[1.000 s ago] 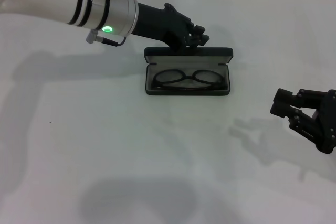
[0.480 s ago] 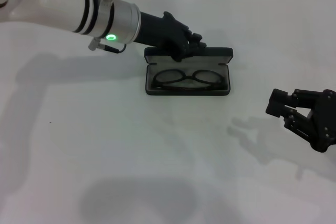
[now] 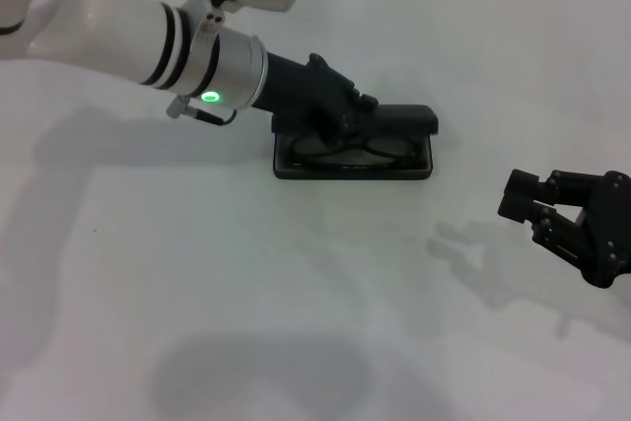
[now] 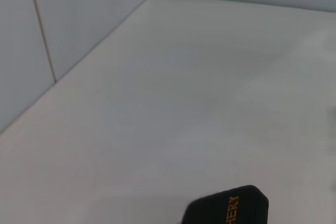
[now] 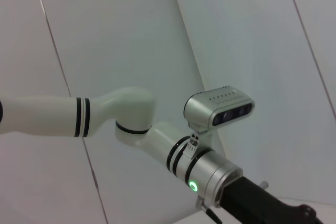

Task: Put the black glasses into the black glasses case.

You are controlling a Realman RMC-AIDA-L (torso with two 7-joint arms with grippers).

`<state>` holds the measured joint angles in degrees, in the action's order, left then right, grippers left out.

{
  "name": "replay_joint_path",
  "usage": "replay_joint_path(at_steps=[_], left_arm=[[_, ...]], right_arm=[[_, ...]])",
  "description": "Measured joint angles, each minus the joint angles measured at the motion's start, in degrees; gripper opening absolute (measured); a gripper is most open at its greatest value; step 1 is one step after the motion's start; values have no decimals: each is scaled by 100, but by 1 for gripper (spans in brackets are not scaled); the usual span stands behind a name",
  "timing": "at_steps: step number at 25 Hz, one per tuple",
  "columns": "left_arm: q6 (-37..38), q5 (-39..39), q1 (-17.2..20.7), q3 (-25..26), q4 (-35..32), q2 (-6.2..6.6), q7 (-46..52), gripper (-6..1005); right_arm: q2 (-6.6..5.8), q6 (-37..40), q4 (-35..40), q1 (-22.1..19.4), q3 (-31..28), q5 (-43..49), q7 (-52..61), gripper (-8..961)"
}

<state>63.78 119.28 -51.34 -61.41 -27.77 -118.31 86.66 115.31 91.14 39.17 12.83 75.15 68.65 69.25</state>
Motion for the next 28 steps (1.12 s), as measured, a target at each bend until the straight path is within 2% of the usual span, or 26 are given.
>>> replay_joint_path(at_steps=[9,12,14,17,23,25,28], left_arm=[[204,30,63,-126,62,-78,-5,182],[405,-42,209,-159,-160,-123,-42,182],[785,-284,409,-156,-570,-132,-43,181],[1476,-910,860,-139,-1318,-126,-7,191],[3038,-2633,2258,65,-2555,-14,-401,249],[3486,-2993,2803,230,-2913,28,-866,327],[3987,-3365,3369,614,-3188,70,-1322,444]], right_arm=[[0,30,-13,0,0,-1,0,216],[-3,76,-14,-17,-15,-1,0,216],[-14,100,-15,-43,-26,2,0,216],[-40,147,-13,-43,-48,83,15,216],[-58,318,191,25,-67,324,140,217],[-45,480,281,43,-97,322,152,217],[-13,732,561,86,-135,316,160,307]])
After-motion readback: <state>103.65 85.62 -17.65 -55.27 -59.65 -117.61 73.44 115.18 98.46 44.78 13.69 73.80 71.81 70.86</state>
